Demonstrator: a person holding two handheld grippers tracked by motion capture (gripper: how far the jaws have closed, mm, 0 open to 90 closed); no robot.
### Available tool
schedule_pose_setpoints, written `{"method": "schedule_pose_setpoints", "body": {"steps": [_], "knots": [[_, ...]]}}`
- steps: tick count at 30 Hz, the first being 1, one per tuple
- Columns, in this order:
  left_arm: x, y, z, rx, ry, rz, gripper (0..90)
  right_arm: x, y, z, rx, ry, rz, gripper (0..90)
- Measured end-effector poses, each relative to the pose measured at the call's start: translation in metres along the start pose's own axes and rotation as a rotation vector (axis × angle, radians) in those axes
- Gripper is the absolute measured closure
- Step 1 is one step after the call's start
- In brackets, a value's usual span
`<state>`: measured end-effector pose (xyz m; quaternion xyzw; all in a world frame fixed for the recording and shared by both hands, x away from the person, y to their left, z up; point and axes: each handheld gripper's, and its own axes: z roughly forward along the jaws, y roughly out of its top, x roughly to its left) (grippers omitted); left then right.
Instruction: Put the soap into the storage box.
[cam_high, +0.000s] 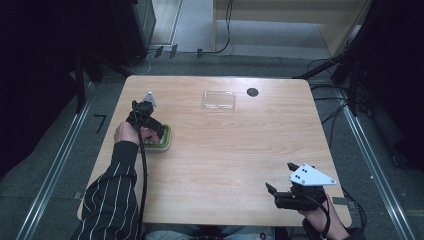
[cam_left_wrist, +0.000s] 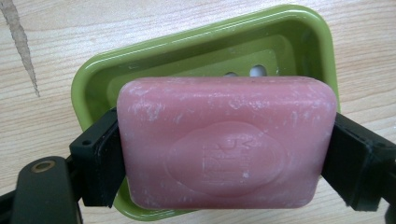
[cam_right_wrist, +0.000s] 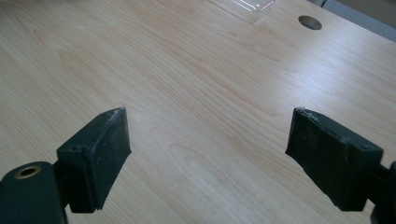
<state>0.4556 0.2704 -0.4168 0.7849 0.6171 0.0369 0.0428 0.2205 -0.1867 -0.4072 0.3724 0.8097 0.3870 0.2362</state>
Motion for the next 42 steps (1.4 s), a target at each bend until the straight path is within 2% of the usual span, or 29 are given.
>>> {"method": "schedule_pose_setpoints", "body": {"steps": [31,42], "knots": [[-0.002,0.003,0.014,0.021,0.02,-0.006,13.7,0.0,0.0,-0.001,-0.001,-0.002,0.0,13.8],[-0.002,0.004,0.019,0.024,0.011,-0.012,13.7,0.0,0.0,-0.001,-0.003,-0.004,0.003,13.8]]}}
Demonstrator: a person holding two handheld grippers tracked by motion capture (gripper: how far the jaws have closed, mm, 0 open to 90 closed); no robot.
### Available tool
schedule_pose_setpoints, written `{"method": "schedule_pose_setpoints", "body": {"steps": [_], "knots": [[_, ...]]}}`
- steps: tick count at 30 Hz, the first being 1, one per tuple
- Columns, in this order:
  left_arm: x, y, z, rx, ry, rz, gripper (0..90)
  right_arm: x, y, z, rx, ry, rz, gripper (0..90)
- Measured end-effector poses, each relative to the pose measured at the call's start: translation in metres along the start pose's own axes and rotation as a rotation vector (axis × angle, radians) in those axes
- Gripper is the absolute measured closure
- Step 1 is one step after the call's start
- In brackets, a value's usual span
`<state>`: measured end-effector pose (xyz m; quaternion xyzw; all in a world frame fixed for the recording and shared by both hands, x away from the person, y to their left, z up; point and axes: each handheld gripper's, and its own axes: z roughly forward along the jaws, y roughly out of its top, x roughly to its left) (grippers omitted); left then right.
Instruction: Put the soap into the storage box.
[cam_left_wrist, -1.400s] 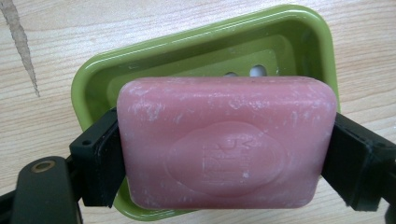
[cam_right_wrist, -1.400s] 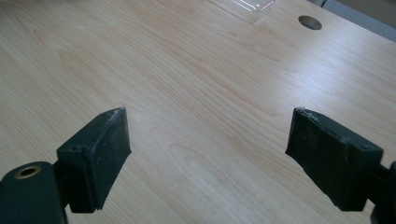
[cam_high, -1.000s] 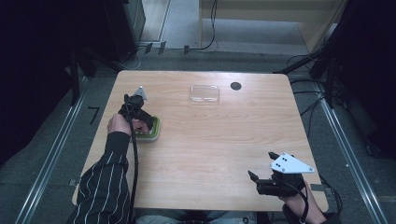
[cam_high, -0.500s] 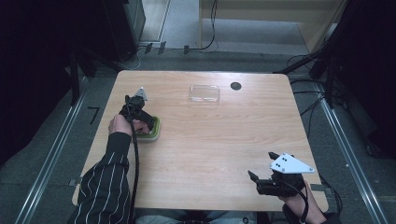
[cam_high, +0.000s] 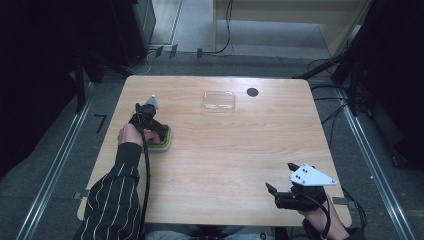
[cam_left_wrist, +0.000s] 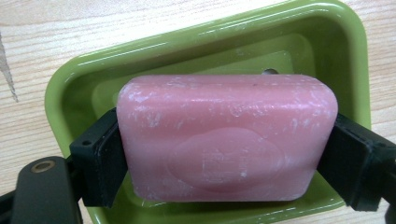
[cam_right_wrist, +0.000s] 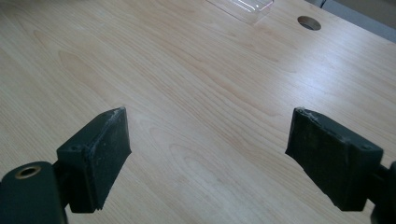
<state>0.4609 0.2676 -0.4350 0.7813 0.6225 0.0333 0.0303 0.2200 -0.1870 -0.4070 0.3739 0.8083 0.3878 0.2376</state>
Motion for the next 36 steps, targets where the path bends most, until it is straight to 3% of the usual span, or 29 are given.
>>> {"method": "schedule_pose_setpoints", "body": {"steps": [29,36], "knots": [[0.0014,0.0008,-0.0016,-0.017,0.009,-0.009,13.3,-0.0003,-0.0009,-0.0011,0.002,-0.005,0.0,13.8],[0.0019,-0.0012,-0.0059,-0.034,0.011,-0.01,8.6,0.0,-0.0005,-0.0006,0.002,-0.001,-0.001,13.8]]}}
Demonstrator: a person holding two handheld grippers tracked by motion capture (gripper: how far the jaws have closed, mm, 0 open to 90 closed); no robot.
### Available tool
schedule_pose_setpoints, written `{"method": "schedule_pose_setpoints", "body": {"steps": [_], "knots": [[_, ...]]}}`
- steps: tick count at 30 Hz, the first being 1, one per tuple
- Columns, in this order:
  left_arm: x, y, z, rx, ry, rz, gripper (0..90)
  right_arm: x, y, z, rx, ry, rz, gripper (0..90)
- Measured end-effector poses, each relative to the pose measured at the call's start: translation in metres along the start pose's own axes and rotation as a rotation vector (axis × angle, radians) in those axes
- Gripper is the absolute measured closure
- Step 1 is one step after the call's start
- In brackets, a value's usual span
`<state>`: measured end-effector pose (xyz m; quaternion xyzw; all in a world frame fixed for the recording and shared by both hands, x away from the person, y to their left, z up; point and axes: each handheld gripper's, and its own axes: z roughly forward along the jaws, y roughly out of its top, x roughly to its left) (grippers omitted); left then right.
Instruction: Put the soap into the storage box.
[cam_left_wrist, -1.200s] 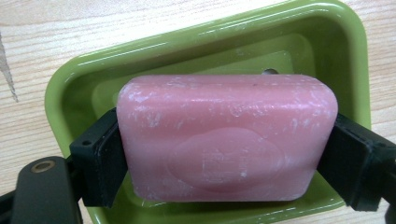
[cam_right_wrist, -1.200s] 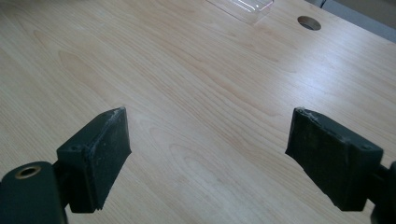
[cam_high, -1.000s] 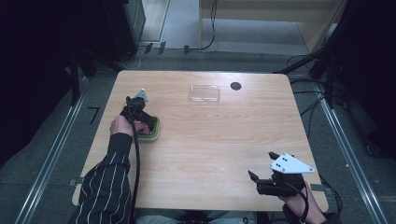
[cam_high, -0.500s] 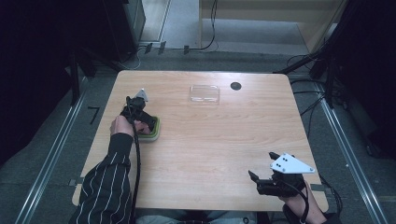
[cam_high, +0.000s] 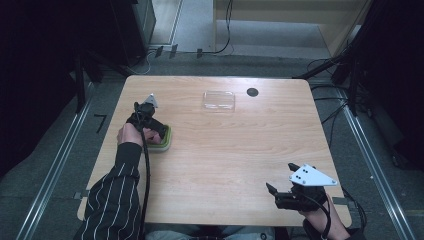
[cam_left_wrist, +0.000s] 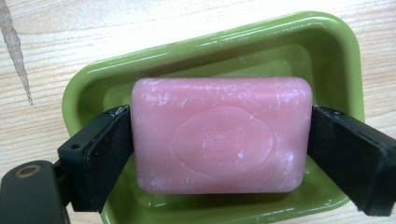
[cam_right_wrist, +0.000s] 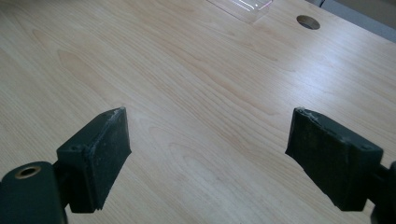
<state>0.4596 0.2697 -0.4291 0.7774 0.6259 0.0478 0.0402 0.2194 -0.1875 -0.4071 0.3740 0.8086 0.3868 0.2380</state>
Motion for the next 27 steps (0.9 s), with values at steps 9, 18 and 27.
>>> {"method": "schedule_pose_setpoints", "body": {"steps": [9,18,27], "knots": [[-0.002,-0.003,-0.008,0.006,0.009,0.021,2.1,0.0,-0.001,-0.001,-0.001,-0.003,0.002,13.8],[-0.002,-0.013,-0.017,0.004,0.003,0.03,0.0,0.0,0.001,0.0,-0.002,0.001,0.001,13.8],[-0.003,-0.026,-0.025,-0.001,0.008,0.041,0.0,0.0,0.001,0.0,-0.004,0.001,-0.001,13.8]]}}
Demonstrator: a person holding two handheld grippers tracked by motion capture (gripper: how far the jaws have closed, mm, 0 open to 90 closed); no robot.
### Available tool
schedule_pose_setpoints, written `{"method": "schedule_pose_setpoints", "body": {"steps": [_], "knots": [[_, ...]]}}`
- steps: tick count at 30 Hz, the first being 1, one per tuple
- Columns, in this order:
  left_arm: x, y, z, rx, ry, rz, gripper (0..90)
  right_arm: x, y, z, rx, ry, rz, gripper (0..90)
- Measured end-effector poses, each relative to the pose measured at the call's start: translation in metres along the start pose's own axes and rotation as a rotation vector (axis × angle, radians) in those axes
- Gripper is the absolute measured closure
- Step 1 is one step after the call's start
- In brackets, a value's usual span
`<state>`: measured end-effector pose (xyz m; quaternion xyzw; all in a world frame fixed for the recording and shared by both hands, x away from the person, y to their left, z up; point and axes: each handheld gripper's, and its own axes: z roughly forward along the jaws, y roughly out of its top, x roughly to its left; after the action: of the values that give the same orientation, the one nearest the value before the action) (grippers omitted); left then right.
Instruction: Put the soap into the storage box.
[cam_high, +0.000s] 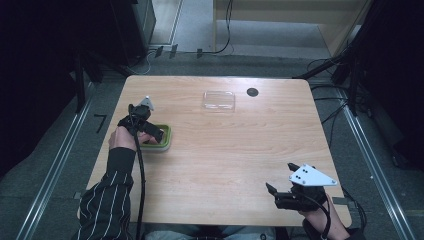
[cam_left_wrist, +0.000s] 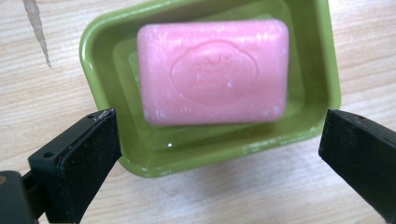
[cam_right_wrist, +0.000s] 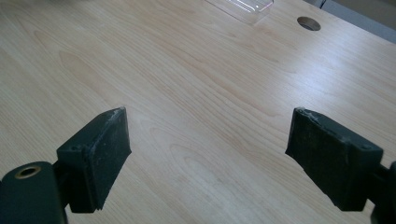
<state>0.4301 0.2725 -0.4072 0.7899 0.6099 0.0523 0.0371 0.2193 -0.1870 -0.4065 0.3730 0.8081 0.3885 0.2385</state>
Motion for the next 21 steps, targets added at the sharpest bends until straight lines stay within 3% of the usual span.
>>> {"method": "schedule_pose_setpoints", "body": {"steps": [21], "knots": [[-0.014,-0.026,-0.006,0.027,0.034,0.043,0.0,0.0,0.0,0.0,0.001,0.002,0.002,13.8]]}}
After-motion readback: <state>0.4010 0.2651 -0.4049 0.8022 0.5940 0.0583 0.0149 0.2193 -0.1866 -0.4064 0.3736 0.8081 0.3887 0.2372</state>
